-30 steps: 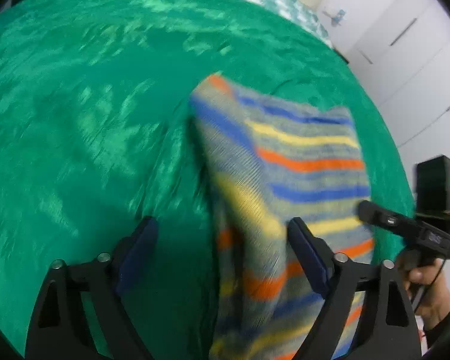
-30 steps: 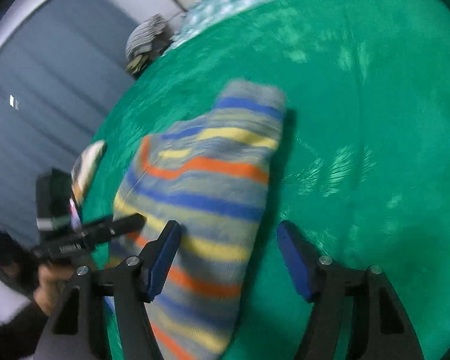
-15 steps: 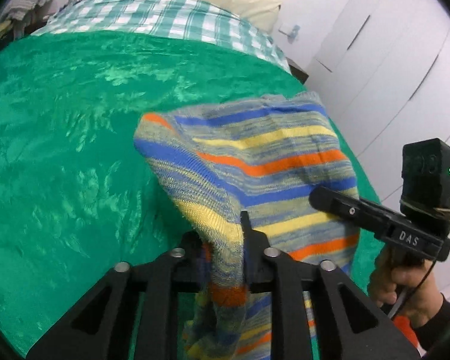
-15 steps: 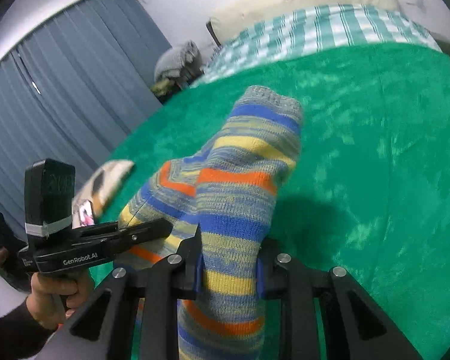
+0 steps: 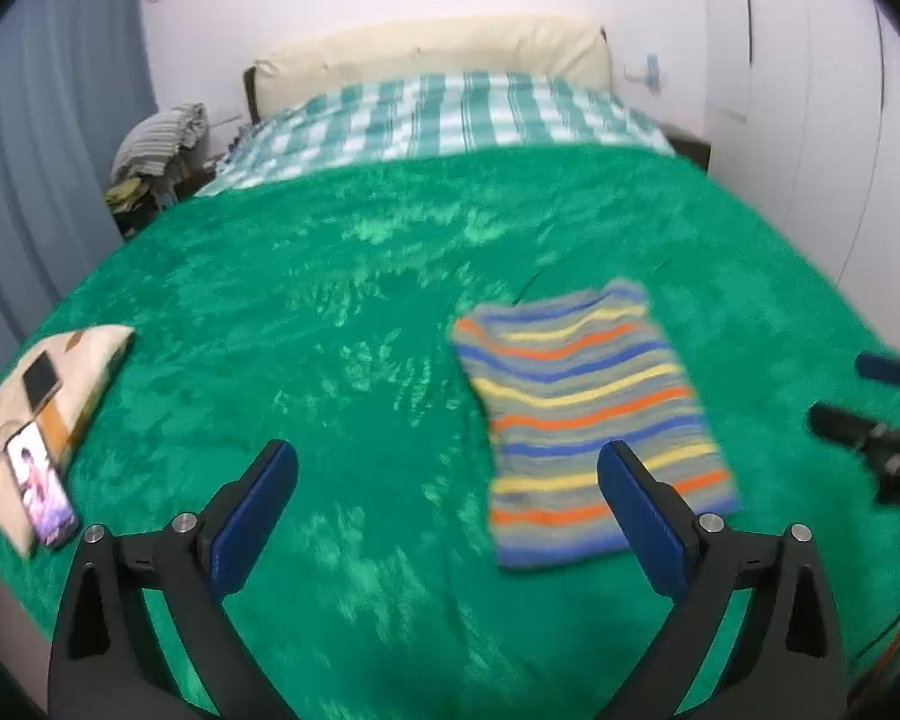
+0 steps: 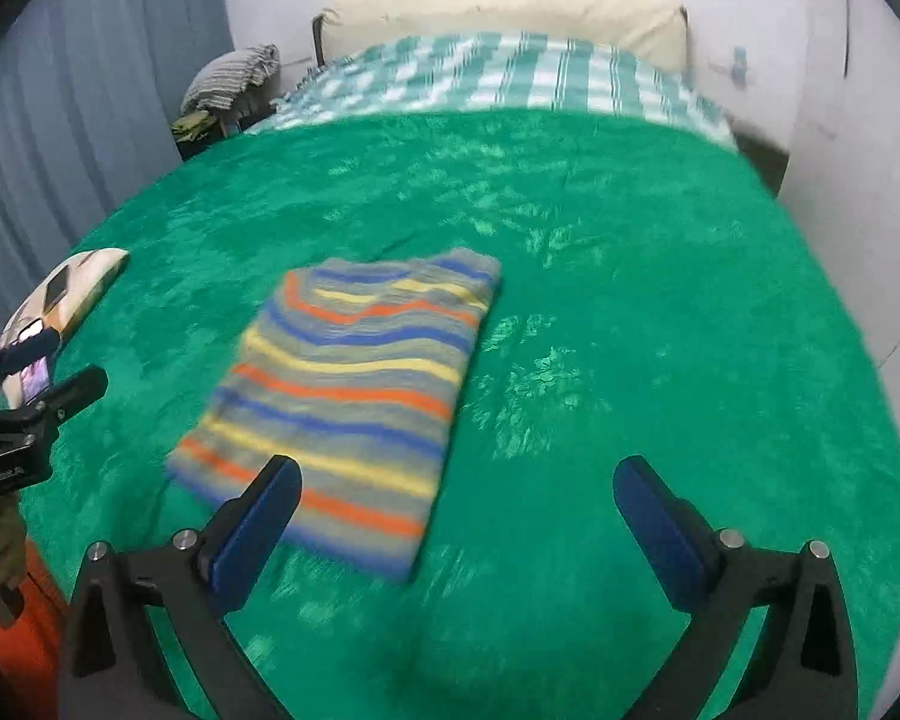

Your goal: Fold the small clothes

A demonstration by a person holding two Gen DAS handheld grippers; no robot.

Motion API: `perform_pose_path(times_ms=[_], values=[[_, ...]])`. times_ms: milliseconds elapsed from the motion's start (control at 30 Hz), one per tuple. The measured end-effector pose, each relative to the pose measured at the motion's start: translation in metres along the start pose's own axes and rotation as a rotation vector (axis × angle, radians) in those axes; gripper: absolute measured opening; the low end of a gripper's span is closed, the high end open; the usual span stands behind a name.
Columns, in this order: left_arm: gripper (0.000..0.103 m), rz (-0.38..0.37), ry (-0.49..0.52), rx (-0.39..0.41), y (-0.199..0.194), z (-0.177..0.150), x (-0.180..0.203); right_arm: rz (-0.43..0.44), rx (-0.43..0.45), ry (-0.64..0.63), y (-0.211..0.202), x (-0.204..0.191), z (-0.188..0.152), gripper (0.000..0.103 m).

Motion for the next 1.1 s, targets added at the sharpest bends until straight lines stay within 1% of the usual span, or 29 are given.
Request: perform_pose_path(times_ms=[33,67,100,167,200,267,333,367,400,467,567,667,767,833,933,1100], values=[[0.101,-0.014,-0.011,0.005,-0.018,-0.002,0.000,-0.006,0.013,0.000,-0.013,0.004,-0.005,0.103],[0.102,-0.026,-0.024,0.009,-0.032,-0.007,0.002,-0.006,0.029,0.001,-0.031,-0.003,-0.011,0.103],[0.102,-0.022,-0.032,0.014,-0.038,-0.008,0.001,0.001,0.036,0.003,-0.043,-0.005,-0.018,0.103],[0.102,0.005,-0.039,0.034,-0.051,-0.012,-0.001,0.017,0.054,0.008,-0.072,-0.010,-0.034,0.103],[0.102,0.034,-0.040,0.045,-0.062,-0.017,-0.001,0.011,0.059,0.007,-0.083,-0.014,-0.040,0.103],[0.102,0.079,-0.032,0.044,-0.073,-0.024,-0.001,0.001,0.068,-0.001,-0.097,-0.021,-0.048,0.103],[0.102,0.099,-0.033,0.017,-0.080,-0.032,-0.001,-0.003,0.071,-0.006,-0.111,-0.029,-0.060,0.103],[0.102,0.102,-0.037,-0.011,-0.082,-0.037,0.000,0.000,0.067,-0.010,-0.117,-0.033,-0.065,0.103],[0.102,0.104,-0.042,-0.059,-0.085,-0.043,0.001,-0.001,0.059,-0.011,-0.123,-0.036,-0.070,0.103],[0.102,0.091,-0.050,-0.117,-0.091,-0.053,0.002,-0.014,0.048,-0.008,-0.133,-0.042,-0.080,0.103],[0.102,0.088,-0.059,-0.157,-0.113,-0.071,0.002,-0.031,0.047,-0.017,-0.159,-0.053,-0.100,0.103],[0.102,0.091,-0.045,-0.151,-0.145,-0.091,0.003,-0.058,0.029,-0.018,-0.190,-0.062,-0.124,0.102],[0.102,0.081,-0.023,-0.133,-0.175,-0.107,0.007,-0.061,0.026,-0.050,-0.223,-0.075,-0.148,0.102],[0.102,0.076,-0.016,-0.121,-0.188,-0.112,0.008,-0.063,0.031,-0.064,-0.238,-0.081,-0.157,0.102],[0.102,0.061,-0.022,-0.112,-0.198,-0.115,0.008,-0.071,0.036,-0.079,-0.253,-0.090,-0.165,0.102],[0.102,0.072,-0.037,-0.092,-0.204,-0.113,0.004,-0.109,0.063,-0.077,-0.264,-0.090,-0.166,0.102]])
Point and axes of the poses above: each gripper's, at about its wrist camera, not at the fingertips, and y roughly the way its jaws point, x to its right, z to its top, the point moved 7 cm from there along y, roughly the way its jaws point, and after that the axes turned 13 degrees about -x, right-handed, at the moved point
